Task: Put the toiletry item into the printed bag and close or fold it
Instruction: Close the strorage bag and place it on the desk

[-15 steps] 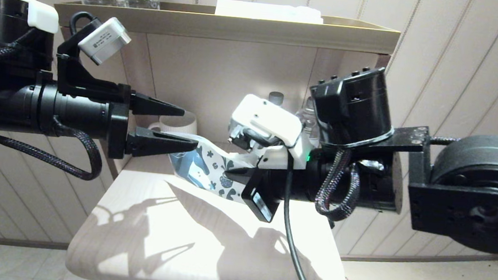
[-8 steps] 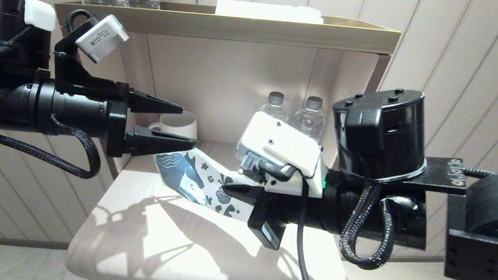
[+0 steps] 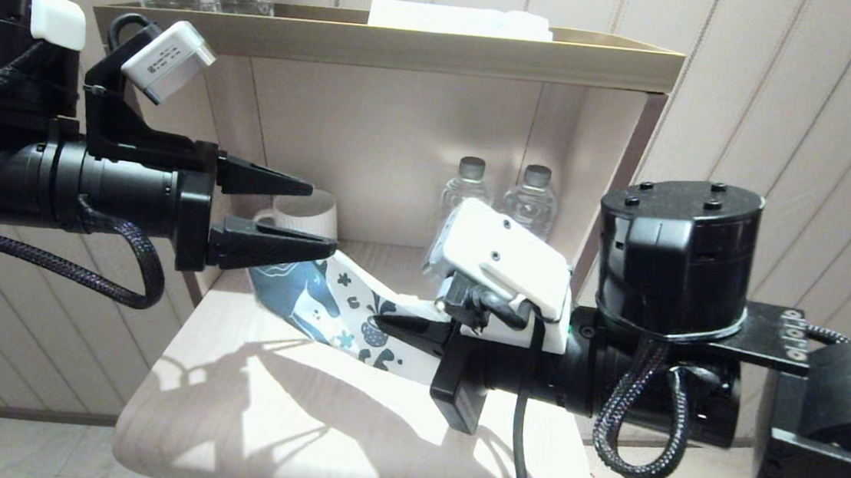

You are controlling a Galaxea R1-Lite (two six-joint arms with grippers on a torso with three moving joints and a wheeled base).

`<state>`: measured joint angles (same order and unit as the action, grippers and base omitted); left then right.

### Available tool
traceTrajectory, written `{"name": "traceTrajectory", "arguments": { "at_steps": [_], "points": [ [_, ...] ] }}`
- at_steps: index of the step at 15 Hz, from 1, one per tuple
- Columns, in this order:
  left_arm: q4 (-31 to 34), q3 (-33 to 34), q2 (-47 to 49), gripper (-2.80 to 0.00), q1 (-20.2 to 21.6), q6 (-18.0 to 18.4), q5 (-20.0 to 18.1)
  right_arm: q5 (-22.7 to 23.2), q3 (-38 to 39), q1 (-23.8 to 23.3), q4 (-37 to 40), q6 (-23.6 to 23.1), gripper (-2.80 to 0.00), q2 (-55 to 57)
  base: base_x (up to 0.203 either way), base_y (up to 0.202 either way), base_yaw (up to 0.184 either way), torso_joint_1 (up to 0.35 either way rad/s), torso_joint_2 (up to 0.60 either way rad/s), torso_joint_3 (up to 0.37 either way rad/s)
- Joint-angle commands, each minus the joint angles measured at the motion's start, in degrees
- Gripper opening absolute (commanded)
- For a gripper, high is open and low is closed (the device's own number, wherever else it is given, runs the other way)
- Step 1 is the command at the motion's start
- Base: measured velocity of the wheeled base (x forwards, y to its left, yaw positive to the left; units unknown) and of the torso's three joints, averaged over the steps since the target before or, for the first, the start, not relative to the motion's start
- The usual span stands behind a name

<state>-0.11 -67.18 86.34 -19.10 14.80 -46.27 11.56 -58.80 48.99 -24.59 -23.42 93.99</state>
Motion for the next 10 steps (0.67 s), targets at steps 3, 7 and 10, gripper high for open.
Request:
{"name": "traceTrajectory", "arguments": {
  "at_steps": [3,7,10],
  "points": [
    [-0.07,0.03,0.49,0.0,-0.06,0.14,-0.32,3.94,2.08,-2.52,-0.19,0.86,-2.8,-0.18,0.0,0.0,0.0,0.0,0.0,0.0],
    [-0.07,-0.13,1.27,0.0,-0.06,0.23,-0.14,6.01,4.46,-4.52,-2.31,1.1,-2.8,2.2,0.0,0.0,0.0,0.0,0.0,0.0],
    [-0.07,-0.23,2.07,0.0,-0.06,0.41,-0.05,5.99,6.41,-6.55,-9.24,1.1,-2.8,6.93,0.0,0.0,0.0,0.0,0.0,0.0]
  ]
}}
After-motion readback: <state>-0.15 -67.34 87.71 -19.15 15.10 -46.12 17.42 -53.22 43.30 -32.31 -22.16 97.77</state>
